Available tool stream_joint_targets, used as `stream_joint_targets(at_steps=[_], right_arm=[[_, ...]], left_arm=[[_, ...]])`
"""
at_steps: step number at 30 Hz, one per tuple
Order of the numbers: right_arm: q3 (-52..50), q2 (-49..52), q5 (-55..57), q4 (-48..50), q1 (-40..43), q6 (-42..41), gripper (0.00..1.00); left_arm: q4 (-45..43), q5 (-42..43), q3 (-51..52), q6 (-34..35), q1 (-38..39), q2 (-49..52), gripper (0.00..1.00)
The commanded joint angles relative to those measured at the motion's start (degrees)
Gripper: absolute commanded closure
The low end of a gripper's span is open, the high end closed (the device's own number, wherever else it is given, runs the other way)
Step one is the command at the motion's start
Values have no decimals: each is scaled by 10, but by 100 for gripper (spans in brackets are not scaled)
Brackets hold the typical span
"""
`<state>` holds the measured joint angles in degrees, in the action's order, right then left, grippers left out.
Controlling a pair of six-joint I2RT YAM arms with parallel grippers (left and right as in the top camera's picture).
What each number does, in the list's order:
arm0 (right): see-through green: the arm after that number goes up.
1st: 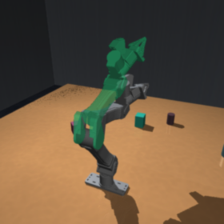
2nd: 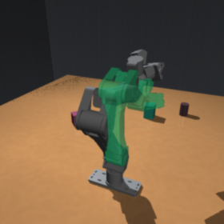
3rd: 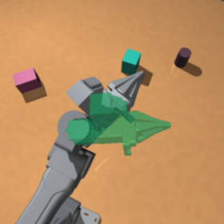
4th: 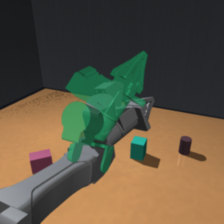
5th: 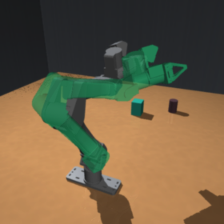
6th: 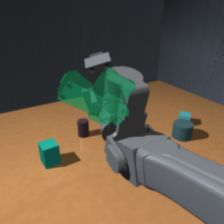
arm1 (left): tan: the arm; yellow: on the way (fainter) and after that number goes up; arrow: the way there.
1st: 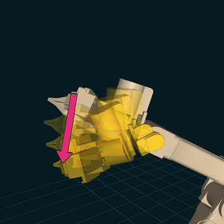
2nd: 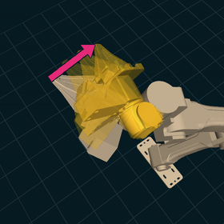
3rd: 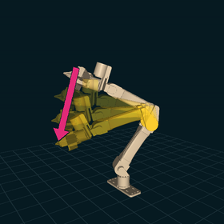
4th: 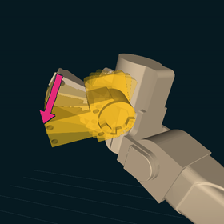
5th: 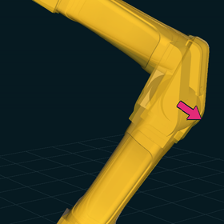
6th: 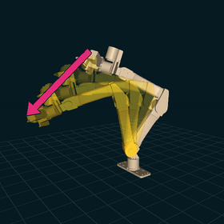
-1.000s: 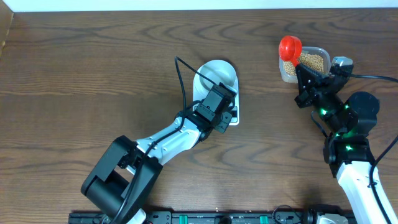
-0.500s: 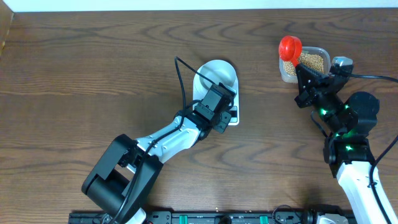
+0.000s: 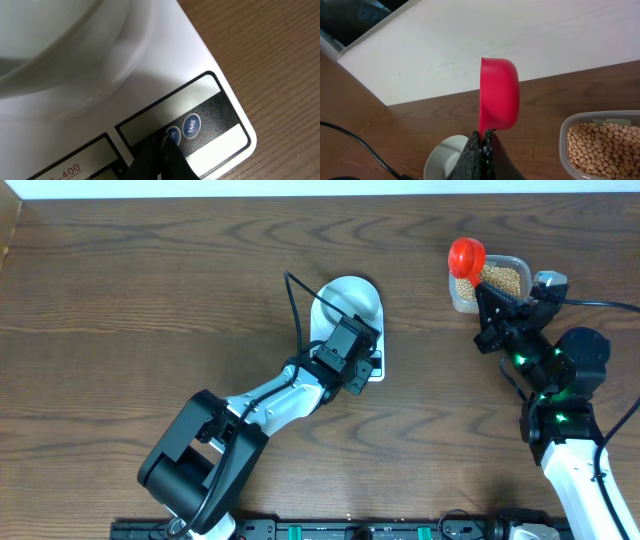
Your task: Scoop item into bowl and weigh 50g on scale
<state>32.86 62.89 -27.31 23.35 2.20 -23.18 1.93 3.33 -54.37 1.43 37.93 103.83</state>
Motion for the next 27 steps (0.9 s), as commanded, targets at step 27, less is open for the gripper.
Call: stream_joint_targets(at_steps=[27], right_arm=[[12, 1, 75, 36, 0, -8, 99]], left_arm=[[58, 7, -8, -14, -13, -141, 93]])
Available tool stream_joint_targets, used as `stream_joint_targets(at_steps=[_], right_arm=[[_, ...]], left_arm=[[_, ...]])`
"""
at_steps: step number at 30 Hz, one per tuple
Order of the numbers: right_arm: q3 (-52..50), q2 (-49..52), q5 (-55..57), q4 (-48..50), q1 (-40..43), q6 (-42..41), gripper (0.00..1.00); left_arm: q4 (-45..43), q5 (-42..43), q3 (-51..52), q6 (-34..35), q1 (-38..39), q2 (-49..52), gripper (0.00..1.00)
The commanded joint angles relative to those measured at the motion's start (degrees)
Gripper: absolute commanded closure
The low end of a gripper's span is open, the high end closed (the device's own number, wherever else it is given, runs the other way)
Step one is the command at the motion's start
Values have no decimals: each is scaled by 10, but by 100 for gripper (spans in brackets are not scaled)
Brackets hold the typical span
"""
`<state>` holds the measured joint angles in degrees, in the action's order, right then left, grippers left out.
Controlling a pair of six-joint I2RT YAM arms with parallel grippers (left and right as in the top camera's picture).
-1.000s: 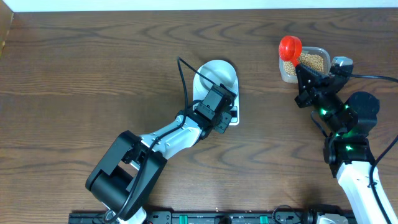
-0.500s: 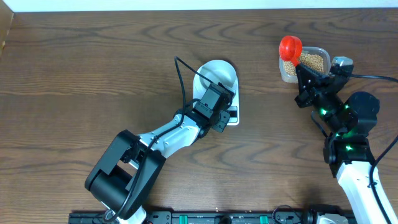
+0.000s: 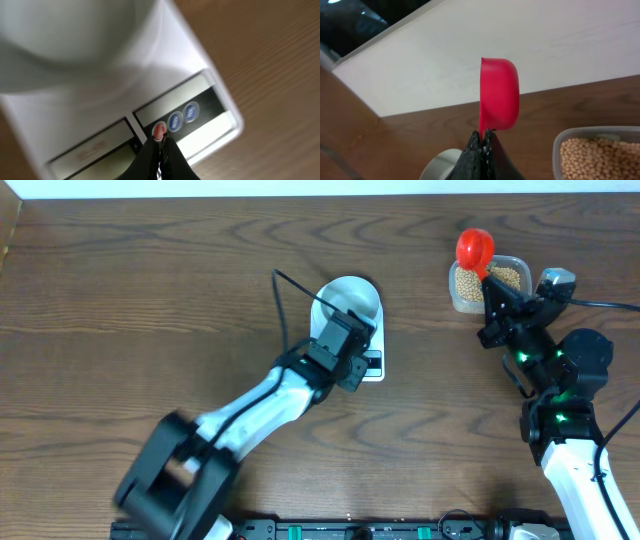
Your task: Scoop item into bowl and weigh 50g on scale
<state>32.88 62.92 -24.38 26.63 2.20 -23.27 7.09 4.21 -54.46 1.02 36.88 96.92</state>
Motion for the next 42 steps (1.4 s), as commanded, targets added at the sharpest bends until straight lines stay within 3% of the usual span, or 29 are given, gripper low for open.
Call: stream_joint_targets(at_steps=[1, 11, 21, 42], right_arm=[[12, 1, 62, 3, 0, -7, 99], [15, 27, 95, 52, 0, -41, 99], [110, 129, 79, 64, -1, -58, 99], [117, 134, 73, 62, -45, -47, 99]], left_arm=[[10, -2, -7, -10, -3, -86, 93], [41, -2, -7, 9, -3, -59, 93], [3, 27, -7, 27, 2, 17, 93], [-26, 29, -7, 9, 0, 59, 93]])
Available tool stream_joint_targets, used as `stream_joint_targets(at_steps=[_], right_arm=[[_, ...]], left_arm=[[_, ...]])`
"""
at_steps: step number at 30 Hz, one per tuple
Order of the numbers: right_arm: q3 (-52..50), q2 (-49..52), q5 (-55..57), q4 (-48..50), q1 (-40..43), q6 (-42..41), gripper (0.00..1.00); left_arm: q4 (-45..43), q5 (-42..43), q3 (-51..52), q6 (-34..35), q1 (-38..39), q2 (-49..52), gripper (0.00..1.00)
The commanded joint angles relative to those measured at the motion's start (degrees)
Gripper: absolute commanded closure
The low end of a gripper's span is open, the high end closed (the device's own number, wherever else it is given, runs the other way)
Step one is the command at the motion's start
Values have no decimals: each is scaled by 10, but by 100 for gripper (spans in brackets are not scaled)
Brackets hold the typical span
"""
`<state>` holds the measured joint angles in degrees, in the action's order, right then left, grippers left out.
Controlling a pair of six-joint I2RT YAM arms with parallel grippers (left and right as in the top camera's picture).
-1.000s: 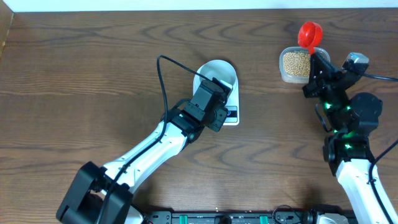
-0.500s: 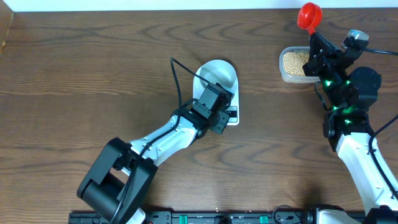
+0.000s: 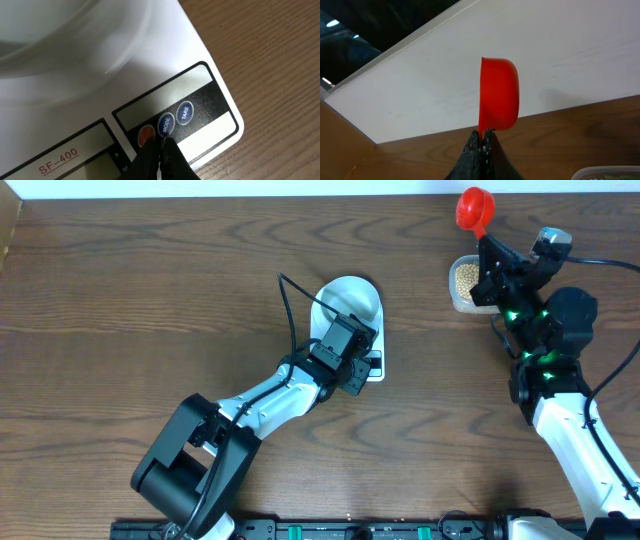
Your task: Scoop item into bowl and weigh 50g on scale
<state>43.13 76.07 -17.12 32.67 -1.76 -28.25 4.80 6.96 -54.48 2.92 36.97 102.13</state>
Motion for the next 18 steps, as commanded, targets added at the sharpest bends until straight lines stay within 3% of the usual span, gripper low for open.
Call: stream_joint_targets(at_steps=[1, 10, 18], right_arm=[[14, 2, 1, 2, -5, 3, 99], [14, 2, 1, 1, -6, 3, 99], [14, 2, 1, 1, -13, 7, 99]], left_arm=[[-5, 2, -7, -10, -1, 9, 93], [-19, 66, -7, -12, -36, 22, 92], [-21, 68, -7, -19, -38, 26, 93]])
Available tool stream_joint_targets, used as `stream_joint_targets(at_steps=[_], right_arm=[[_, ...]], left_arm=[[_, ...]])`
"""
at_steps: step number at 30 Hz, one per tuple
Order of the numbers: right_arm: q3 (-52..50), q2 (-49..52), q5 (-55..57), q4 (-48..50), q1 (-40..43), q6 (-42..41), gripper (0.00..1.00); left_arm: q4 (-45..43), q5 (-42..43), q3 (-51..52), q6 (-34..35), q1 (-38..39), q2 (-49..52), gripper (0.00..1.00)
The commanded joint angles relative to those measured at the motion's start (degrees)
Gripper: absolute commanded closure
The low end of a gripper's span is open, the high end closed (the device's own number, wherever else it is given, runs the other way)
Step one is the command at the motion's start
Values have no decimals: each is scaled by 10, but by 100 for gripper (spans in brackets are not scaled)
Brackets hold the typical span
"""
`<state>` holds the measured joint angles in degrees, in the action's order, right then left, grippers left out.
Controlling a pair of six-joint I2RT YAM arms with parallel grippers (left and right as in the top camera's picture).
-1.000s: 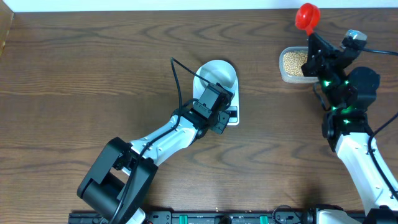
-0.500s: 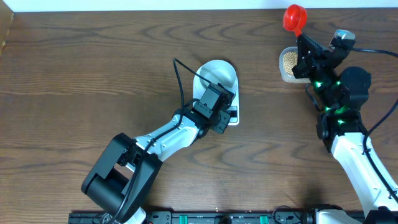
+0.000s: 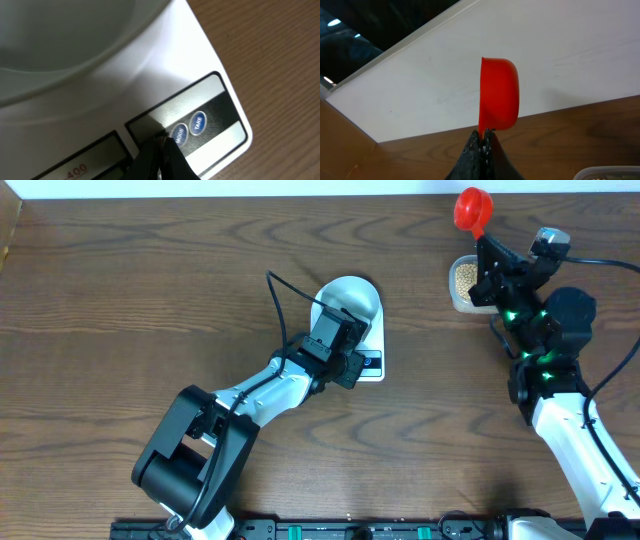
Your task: Scoop item into bowl and weigh 50g on scale
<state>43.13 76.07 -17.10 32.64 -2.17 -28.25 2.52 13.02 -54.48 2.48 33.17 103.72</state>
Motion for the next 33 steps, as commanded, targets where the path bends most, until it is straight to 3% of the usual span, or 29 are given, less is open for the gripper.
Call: stream_joint_targets(at_steps=[1, 33], right_arm=[[14, 2, 0, 2, -10, 11, 99], [14, 2, 1, -16, -13, 27, 99]], left_arm=[[1, 8, -7, -16, 0, 10, 93], [12, 26, -7, -40, 0, 29, 93]])
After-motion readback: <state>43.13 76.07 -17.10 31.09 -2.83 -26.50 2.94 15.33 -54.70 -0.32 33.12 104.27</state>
